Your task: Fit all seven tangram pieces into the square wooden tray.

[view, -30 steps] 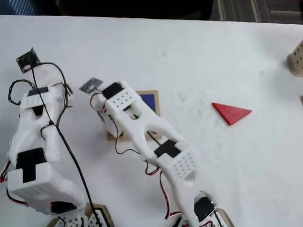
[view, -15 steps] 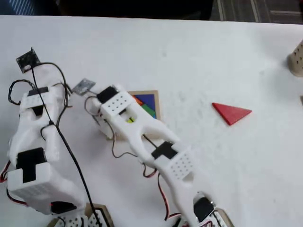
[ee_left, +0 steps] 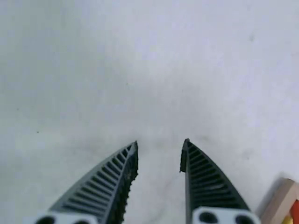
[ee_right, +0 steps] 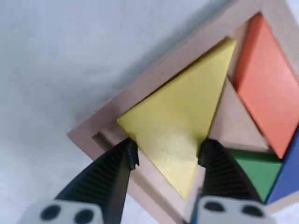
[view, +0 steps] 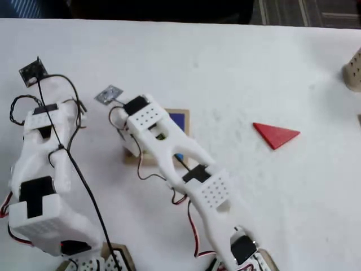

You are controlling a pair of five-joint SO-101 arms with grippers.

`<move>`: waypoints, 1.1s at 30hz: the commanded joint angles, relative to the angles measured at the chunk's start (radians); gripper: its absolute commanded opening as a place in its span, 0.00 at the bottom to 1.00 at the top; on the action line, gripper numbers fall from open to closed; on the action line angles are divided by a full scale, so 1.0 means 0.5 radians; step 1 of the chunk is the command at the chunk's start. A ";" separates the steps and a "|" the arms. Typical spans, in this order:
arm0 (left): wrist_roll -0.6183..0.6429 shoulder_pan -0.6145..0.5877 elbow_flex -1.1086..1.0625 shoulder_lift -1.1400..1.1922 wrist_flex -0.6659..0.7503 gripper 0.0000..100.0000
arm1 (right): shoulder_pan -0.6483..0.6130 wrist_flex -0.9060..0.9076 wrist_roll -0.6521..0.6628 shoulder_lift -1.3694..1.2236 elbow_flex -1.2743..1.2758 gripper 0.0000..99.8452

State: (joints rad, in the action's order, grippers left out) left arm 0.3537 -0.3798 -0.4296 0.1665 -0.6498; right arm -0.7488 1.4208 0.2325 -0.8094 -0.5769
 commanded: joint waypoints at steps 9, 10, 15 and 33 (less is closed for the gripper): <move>0.015 -0.002 0.098 -0.008 0.055 0.17 | 0.133 0.084 -0.018 0.084 -0.175 0.02; 0.012 -0.002 0.098 -0.008 0.055 0.17 | 0.155 0.106 -0.018 0.115 -0.190 0.02; 0.012 -0.002 0.098 -0.008 0.055 0.17 | 0.262 0.130 -0.123 0.262 -0.193 0.02; 0.012 -0.002 0.129 0.054 0.055 0.17 | 0.121 0.130 -0.110 0.336 0.046 0.02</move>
State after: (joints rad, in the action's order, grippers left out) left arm 0.3537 -0.3798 -0.4296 0.1818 -0.6498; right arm -0.6398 1.4807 0.1772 -0.7296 -0.5631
